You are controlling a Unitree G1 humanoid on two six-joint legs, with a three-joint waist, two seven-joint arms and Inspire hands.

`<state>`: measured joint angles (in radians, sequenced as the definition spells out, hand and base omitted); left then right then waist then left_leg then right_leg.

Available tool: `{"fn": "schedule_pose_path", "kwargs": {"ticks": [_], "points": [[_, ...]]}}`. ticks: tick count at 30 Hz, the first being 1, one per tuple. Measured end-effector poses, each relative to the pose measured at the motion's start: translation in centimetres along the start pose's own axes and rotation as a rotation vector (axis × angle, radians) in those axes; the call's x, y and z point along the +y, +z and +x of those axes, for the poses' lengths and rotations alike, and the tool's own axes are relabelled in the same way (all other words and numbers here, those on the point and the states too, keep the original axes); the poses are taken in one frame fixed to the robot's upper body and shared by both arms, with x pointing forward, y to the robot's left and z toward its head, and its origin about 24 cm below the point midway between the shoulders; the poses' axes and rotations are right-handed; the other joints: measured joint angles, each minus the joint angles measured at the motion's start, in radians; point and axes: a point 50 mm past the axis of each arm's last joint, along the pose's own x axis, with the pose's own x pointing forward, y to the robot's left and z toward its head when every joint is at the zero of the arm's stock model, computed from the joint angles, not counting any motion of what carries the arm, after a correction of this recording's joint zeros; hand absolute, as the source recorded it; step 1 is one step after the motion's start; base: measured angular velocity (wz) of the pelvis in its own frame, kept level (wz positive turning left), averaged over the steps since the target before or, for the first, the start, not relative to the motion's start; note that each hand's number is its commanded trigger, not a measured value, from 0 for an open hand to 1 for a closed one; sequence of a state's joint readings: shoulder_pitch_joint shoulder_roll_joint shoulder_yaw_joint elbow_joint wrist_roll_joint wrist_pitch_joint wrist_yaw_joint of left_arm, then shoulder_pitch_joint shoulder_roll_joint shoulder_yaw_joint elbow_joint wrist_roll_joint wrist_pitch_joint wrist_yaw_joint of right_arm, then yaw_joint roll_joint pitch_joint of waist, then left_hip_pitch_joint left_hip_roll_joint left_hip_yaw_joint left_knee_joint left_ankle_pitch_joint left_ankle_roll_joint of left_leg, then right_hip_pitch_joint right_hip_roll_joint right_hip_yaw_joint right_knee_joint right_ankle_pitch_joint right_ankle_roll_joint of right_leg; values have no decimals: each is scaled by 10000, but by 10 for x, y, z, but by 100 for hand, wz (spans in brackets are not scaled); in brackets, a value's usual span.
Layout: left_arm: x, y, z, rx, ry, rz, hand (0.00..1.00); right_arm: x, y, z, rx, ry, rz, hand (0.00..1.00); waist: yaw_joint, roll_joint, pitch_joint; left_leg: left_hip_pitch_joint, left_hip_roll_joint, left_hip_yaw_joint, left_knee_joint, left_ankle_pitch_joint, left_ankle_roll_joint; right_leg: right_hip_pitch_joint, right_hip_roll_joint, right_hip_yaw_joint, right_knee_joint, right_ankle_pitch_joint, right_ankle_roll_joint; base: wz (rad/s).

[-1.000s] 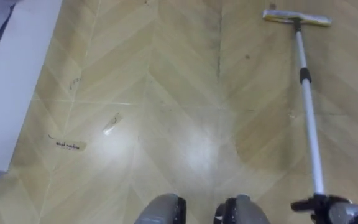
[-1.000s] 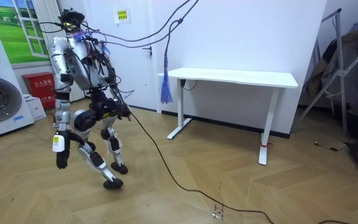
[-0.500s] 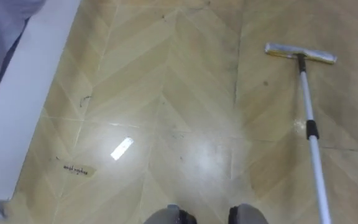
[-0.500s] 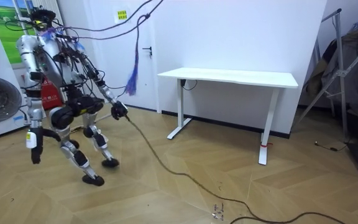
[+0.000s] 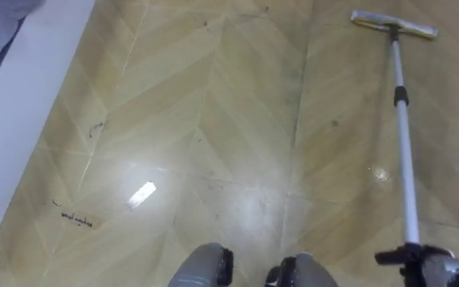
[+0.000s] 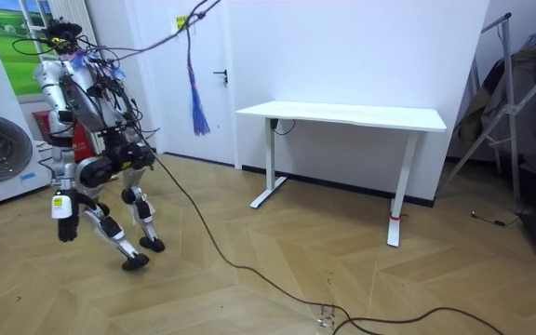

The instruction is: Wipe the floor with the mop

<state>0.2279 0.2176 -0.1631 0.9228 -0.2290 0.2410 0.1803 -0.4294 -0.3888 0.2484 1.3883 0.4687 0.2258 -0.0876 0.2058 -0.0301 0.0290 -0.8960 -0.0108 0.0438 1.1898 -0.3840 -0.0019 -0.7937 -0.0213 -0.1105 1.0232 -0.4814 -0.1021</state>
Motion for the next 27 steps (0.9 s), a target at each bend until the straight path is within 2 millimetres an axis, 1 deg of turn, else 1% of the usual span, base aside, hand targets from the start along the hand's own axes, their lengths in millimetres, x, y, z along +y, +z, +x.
{"fn": "schedule_pose_path", "kwargs": {"ticks": [1, 2, 3, 4, 5, 6, 7, 8, 9, 10, 11, 12, 13, 14, 15, 16, 17, 18, 19, 21, 22, 23, 24, 25, 26, 27], "points": [[-1, -5, 0, 131, -156, 54, 0, 1, -8, 1, 138, 78, 116, 100, 13, 107, 16, -213, 39, -34, -1308, 58, 2, 295, 114, -19, -292, -20, 1, 26], [-2, -7, -1, 167, -219, 58, 0, 1, -15, 2, 273, 104, 150, 100, 20, 147, 14, -240, 34, -66, -2067, 156, -3, 436, 120, -54, -425, -54, 48, 13], [-2, -10, -1, 225, -329, 49, 0, -2, -33, 3, 646, 135, 291, 100, 3, 216, -2, -225, -14, -32, -2647, 774, 367, 702, 81, -55, -599, -193, 182, 14], [-3, -12, -1, 290, -423, 45, 0, -10, -59, 3, 1173, 20, 227, 100, -107, 336, -51, 30, -36, 166, -2755, 658, 781, 956, 24, 13, -718, -334, 404, 15], [-5, -10, -1, 233, -470, 42, 0, -17, -74, 3, 1518, -155, 114, 100, -125, 394, -55, 127, -47, 305, -2774, 567, 930, 1029, -33, 121, -704, -362, 450, 17], [-7, -6, -1, 91, -546, -22, 0, -30, -105, 0, 2330, -557, -188, 100, -127, 459, -77, 332, -149, 543, -2781, 415, 1188, 1016, -164, 346, -410, -416, 528, 3], [-11, -4, -1, -10, -640, -61, 0, -39, -135, -6, 3107, -924, -628, 100, -196, 568, -117, 500, -274, 725, -2700, 218, 1361, 950, -326, 481, 154, -321, 702, 0], [-12, -4, -1, -56, -707, -83, 0, -41, -150, -9, 3466, -1021, -853, 100, -294, 630, -146, 568, -354, 759, -2624, 99, 1410, 890, -407, 491, 474, -234, 858, 0], [-13, -3, -1, -112, -843, -106, 0, -45, -174, -16, 4057, -1179, -1125, 100, -500, 772, -234, 697, -419, 843, -2474, -197, 1506, 794, -535, 485, 998, -74, 1106, 0], [-15, -3, -2, -138, -905, -135, 0, -44, -191, -21, 4470, -1160, -1240, 100, -724, 876, -259, 862, -538, 845, -2380, -411, 1551, 730, -659, 518, 1461, 101, 1165, -4], [-15, -3, -2, -153, -928, -137, 0, -41, -199, -24, 4655, -1135, -1253, 100, -851, 903, -255, 946, -574, 836, -2326, -536, 1579, 680, -674, 566, 1714, 216, 1216, -12], [-17, -2, -2, -185, -984, -150, 0, -35, -211, -29, 4962, -1062, -1269, 100, -1068, 1020, -206, 1098, -576, 759, -2174, -758, 1636, 455, -631, 654, 2176, 469, 1284, -28], [-19, -2, -2, -206, -1052, -170, 0, -24, -216, -30, 5106, -913, -1235, 100, -1186, 1106, -196, 1142, -598, 618, -2136, -859, 1650, 203, -489, 828, 2085, 435, 1302, -40], [-21, -1, -2, -217, -1104, -180, 0, -19, -216, -30, 5102, -830, -1220, 100, -1209, 1119, -179, 1148, -650, 498, -2138, -865, 1645, 26, -430, 921, 1867, 391, 1298, -59], [-25, -1, -3, -208, -1214, -208, 0, -11, -219, -31, 5141, -697, -1207, 100, -1218, 1151, -143, 1223, -781, 277, -2145, -869, 1630, -179, -288, 970, 1097, 325, 1307, -54], [-27, -2, -3, -160, -1256, -224, 0, -4, -222, -32, 5210, -578, -1197, 100, -1222, 1081, -106, 1313, -1001, 26, -2162, -898, 1575, -185, -230, 926, 169, 358, 1220, -44], [-28, -3, -3, -133, -1276, -229, 0, -1, -222, -33, 5204, -527, -1183, 100, -1222, 1070, -85, 1367, -1081, -60, -2154, -925, 1536, -97, -225, 874, 12, 328, 1064, -28], [-31, -5, -3, -60, -1346, -266, 0, 2, -217, -31, 5139, -473, -1168, 100, -1222, 1148, -110, 1459, -1107, -210, -2156, -979, 1477, 121, -268, 720, -152, 270, 959, -17], [-31, -4, -3, -35, -1360, -364, 0, 7, -211, -29, 5102, -393, -1119, 100, -1243, 1117, -48, 1594, -1135, -259, -2200, -995, 1444, 288, -324, 608, -157, 250, 902, -4], [-31, -3, -3, -22, -1305, -476, 0, 9, -198, -24, 5088, -409, -916, 100, -1255, 1046, -22, 1846, -1266, -447, -2187, -1032, 1402, 609, -479, 415, -167, 38, 857, 31], [-30, -3, -3, -3, -1206, -514, 0, 10, -183, -20, 4912, -469, -877, 100, -1197, 947, 29, 2026, -1270, -503, -2184, -1051, 1386, 826, -536, 311, -187, -52, 819, 31], [-30, -4, -2, 15, -1159, -509, 0, 10, -172, -17, 4807, -498, -833, 100, -1164, 856, 73, 2118, -1259, -517, -2192, -1061, 1366, 929, -607, 282, -203, -69, 786, 20], [-29, -6, -2, 95, -1047, -503, 0, 9, -151, -11, 4397, -569, -752, 100, -1133, 725, 123, 2268, -1253, -572, -2215, -1062, 1352, 1086, -634, 232, -228, -88, 747, 15], [-28, -5, -2, 133, -958, -463, 0, 7, -127, -6, 3798, -641, -751, 100, -1044, 612, 84, 2364, -1221, -625, -2261, -1034, 1306, 1194, -614, 162, -325, -52, 708, 11], [-27, -5, -2, 137, -931, -455, 0, 6, -114, -4, 3443, -664, -716, 100, -929, 585, 76, 2421, -1188, -633, -2313, -1013, 1275, 1239, -578, 151, -393, 0, 678, 0], [-26, -1, -1, 92, -864, -410, 0, 4, -89, 0, 2763, -658, -570, 100, -817, 434, 123, 2509, -1121, -707, -2454, -929, 1212, 1369, -497, 74, -629, 131, 630, 5]]}}
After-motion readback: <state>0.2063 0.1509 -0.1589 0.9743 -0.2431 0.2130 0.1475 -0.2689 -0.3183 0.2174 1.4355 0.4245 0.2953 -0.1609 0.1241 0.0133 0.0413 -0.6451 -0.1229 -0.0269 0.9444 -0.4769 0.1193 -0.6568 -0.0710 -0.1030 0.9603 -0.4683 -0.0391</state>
